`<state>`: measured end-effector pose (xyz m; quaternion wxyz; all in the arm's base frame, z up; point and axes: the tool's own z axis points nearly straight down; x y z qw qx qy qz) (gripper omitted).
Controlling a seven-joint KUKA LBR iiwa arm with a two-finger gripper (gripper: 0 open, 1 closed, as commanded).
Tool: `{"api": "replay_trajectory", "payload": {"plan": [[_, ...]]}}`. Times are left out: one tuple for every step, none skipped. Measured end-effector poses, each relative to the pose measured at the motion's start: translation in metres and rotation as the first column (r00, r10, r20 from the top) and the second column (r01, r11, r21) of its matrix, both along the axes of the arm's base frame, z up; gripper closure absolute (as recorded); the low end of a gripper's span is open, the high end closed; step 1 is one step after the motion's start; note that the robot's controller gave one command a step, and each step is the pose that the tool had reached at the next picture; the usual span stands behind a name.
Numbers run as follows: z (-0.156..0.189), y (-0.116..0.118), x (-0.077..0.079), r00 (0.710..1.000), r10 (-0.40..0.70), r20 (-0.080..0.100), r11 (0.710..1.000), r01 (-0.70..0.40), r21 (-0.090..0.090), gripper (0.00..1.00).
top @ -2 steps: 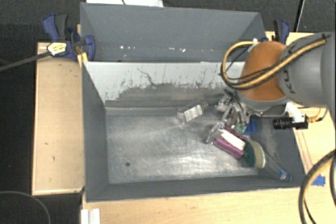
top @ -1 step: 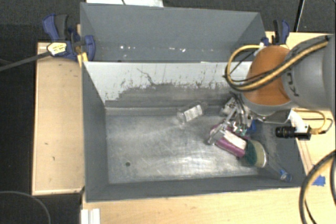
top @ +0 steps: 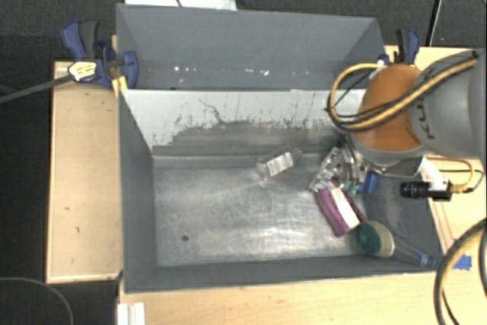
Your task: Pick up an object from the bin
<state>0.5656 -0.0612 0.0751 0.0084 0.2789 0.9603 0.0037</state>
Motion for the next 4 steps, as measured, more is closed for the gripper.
{"api": "replay_trajectory", "payload": {"plan": [[-0.002, -0.002, -0.002, 1.000, -0.001, -0.007, 1.000, 0.001, -0.002, 0.00], [0.008, -0.047, -0.013, 0.999, 0.040, -0.016, 0.999, -0.040, 0.020, 0.00], [0.007, -0.046, -0.013, 0.999, 0.042, -0.018, 0.999, -0.042, 0.020, 1.00], [0.157, -0.039, -0.009, 0.997, 0.080, -0.007, 0.997, -0.080, -0.004, 1.00]]}}
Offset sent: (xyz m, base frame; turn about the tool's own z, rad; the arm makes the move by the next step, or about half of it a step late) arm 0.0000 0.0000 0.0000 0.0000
